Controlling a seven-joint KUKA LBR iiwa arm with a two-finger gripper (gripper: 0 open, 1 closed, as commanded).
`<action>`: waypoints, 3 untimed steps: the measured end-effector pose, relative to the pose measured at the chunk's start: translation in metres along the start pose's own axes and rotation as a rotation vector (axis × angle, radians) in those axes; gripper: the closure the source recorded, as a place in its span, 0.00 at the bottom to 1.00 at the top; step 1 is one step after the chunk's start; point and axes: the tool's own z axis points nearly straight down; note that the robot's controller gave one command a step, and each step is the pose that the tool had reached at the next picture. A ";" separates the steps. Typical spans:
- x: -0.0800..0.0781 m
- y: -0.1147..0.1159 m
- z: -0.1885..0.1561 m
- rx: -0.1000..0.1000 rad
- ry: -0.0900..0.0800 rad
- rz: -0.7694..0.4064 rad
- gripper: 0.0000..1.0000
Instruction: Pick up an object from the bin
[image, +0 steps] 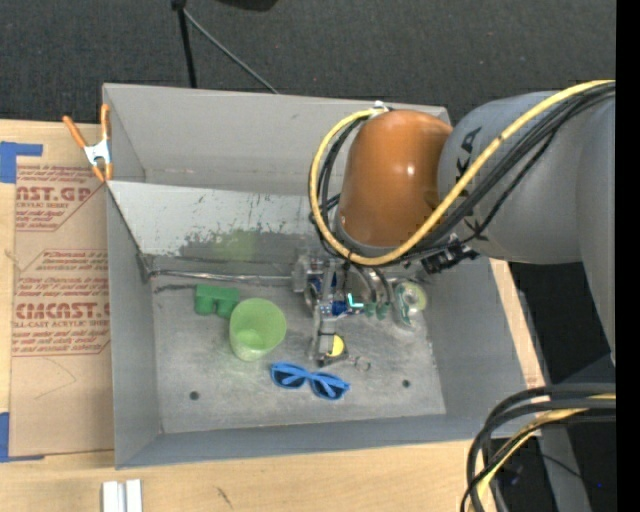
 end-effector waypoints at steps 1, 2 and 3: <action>0.025 -0.031 0.099 0.001 0.003 0.012 0.00; 0.023 -0.030 0.094 -0.001 -0.006 0.010 1.00; 0.023 -0.030 0.094 -0.001 -0.006 0.011 0.00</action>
Offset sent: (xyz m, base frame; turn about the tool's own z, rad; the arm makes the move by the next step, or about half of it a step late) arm -0.0230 -0.0307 -0.0934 0.0109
